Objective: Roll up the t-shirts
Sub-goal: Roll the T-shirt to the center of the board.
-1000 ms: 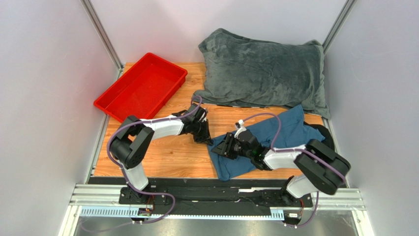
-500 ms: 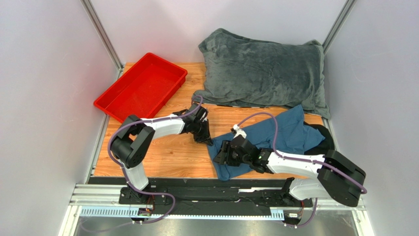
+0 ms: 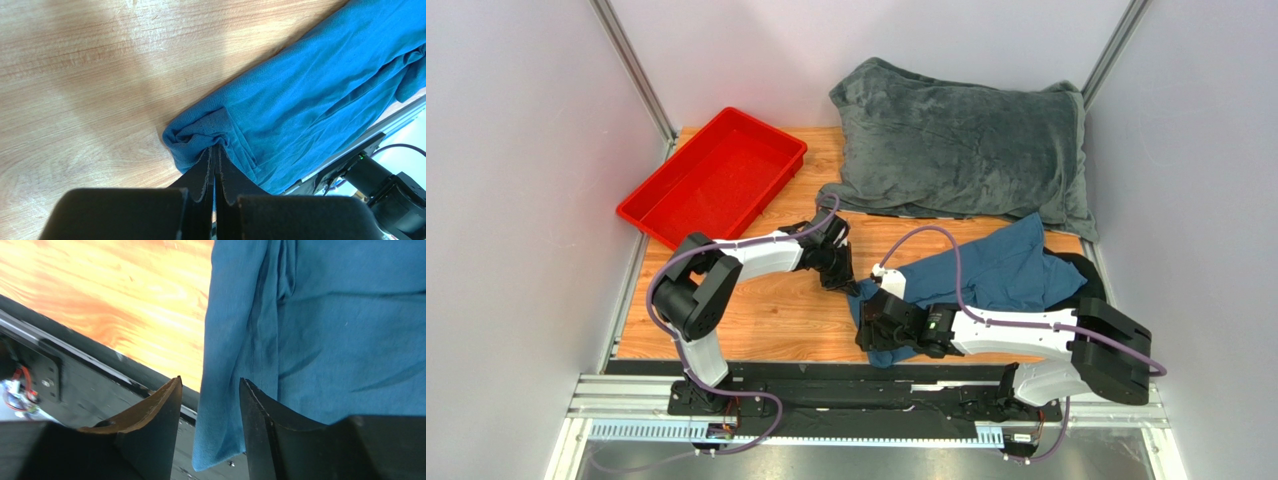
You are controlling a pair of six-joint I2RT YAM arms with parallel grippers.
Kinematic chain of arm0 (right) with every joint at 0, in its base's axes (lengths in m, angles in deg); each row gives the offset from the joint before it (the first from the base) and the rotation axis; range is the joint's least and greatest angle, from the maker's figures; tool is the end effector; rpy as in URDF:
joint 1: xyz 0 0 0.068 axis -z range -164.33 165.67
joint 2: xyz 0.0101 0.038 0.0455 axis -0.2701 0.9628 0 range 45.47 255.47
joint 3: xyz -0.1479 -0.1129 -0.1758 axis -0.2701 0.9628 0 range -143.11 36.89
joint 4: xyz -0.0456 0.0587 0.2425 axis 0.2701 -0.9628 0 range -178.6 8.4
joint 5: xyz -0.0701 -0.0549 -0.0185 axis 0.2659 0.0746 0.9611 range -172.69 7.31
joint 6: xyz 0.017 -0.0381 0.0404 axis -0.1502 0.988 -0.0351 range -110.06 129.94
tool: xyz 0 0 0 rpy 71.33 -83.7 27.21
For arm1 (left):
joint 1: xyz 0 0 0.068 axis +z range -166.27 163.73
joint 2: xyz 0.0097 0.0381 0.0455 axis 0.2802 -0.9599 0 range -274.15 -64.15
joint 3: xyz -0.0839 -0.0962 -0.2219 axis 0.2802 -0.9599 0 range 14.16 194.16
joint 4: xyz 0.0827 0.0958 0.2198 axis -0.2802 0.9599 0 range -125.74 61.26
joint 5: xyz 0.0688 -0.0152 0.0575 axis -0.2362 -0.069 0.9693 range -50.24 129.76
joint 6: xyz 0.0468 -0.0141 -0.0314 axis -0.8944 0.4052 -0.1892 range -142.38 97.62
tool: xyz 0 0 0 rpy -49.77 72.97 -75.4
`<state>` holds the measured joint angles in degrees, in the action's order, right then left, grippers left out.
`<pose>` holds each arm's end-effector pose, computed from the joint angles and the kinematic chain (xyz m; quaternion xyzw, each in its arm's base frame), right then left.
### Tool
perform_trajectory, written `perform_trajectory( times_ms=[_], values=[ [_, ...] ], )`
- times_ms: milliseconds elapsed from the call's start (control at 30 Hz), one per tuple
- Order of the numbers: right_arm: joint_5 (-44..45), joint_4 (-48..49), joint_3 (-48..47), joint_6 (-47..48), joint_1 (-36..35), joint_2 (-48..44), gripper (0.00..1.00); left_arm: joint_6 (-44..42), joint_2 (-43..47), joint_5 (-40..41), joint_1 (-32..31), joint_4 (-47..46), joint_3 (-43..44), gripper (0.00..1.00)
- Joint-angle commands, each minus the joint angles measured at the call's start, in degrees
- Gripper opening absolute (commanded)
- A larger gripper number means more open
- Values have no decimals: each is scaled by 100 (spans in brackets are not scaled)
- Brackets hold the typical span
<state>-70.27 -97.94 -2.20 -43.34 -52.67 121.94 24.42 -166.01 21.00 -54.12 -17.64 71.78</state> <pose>0.1023 0.2333 0.1649 -0.0904 0.9410 0.2201 0.2407 0.2560 -0.2160 0.1322 -0.0360 0.9582 -0.2758 0.0678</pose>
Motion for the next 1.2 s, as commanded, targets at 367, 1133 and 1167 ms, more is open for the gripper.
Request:
perform_trajectory(
  times_ms=[367, 1133, 1167],
  values=[
    [-126, 236, 700, -648, -101, -343, 16, -251, -290, 400, -4, 351, 170, 2],
    [-1506, 3752, 2433, -1273, 1173, 359, 20, -690, -826, 540, 155, 904, 1390, 1],
    [-1515, 3769, 2424, -1273, 1173, 395, 24, -760, -896, 567, 155, 966, 1453, 1]
  ],
)
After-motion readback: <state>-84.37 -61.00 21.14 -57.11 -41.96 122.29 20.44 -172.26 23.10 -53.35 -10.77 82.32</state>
